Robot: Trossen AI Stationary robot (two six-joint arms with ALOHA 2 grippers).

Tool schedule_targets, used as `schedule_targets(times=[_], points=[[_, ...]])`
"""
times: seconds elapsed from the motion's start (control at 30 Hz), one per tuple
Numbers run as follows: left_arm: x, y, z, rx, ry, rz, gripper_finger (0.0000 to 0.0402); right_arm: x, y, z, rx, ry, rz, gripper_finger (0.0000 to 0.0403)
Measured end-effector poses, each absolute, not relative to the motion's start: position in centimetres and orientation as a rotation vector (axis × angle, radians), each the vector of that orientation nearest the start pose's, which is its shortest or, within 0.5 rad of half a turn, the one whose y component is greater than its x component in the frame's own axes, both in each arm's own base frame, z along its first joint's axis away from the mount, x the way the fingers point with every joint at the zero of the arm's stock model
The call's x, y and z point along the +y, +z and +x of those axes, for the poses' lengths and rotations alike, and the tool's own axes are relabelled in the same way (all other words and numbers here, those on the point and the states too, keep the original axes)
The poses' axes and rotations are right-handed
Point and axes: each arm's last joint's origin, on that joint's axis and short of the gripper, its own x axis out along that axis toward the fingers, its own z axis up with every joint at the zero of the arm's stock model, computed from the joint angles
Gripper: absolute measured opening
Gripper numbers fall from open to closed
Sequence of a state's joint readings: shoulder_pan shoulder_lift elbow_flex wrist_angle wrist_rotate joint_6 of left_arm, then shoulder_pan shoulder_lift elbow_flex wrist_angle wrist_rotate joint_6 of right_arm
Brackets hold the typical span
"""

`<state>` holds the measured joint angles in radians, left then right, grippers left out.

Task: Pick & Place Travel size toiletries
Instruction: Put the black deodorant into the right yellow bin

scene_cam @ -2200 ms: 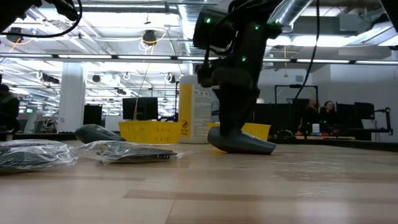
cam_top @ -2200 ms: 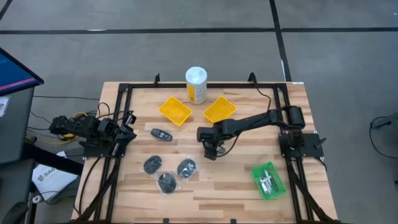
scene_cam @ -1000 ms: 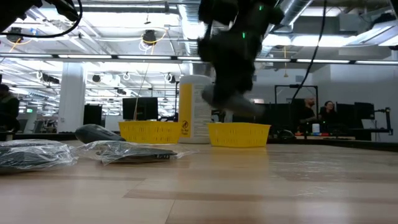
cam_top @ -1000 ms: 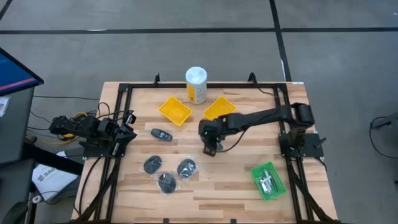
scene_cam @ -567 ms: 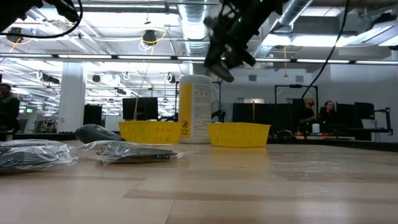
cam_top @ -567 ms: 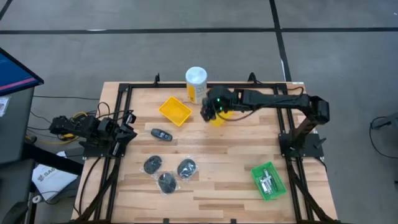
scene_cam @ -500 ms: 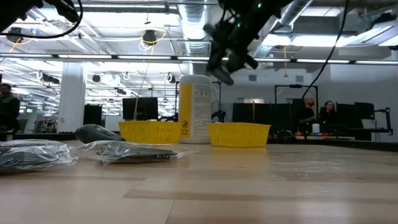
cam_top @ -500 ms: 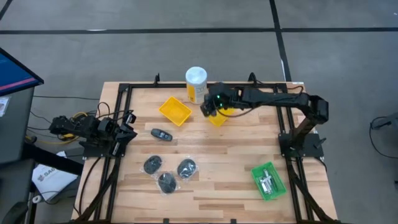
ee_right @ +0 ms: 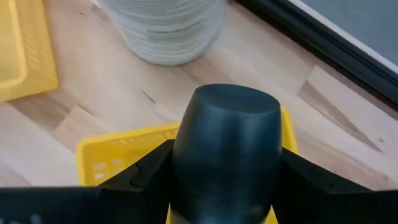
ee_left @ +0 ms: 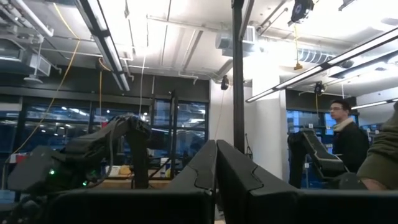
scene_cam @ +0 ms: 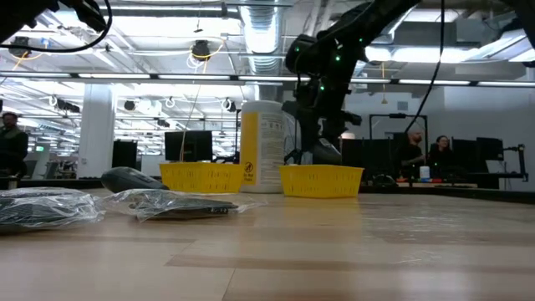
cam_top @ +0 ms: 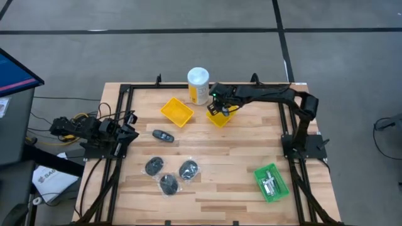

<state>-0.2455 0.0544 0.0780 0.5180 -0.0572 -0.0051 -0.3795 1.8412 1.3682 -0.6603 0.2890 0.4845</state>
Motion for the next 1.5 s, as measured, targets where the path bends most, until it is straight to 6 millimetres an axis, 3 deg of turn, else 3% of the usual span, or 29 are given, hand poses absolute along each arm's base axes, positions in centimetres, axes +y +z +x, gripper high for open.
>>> schedule_targets(times=[0.17,0.53,0.73,1.03,1.5], points=[[-1.8,23.3,8.1,-0.535,-0.180,-0.088,0.0002,-15.4,20.8,34.5,1.013,-0.867,0.453,0.0197],[-1.8,23.3,8.1,-0.535,-0.181,-0.087,0.0002,-12.8,20.8,35.2,1.222,-0.486,-0.049,0.0197],[-1.8,23.3,8.1,-0.535,-0.181,-0.087,0.0002,-12.4,20.6,34.8,1.329,-0.320,-0.246,0.0197],[-1.8,23.3,8.1,-0.535,-0.182,-0.087,0.0002,-12.3,20.2,35.1,1.360,-0.190,-0.412,0.0204],[-1.8,23.3,8.1,-0.535,-0.182,-0.087,0.0002,-12.2,18.4,35.7,1.389,-0.150,-0.390,0.0214]])
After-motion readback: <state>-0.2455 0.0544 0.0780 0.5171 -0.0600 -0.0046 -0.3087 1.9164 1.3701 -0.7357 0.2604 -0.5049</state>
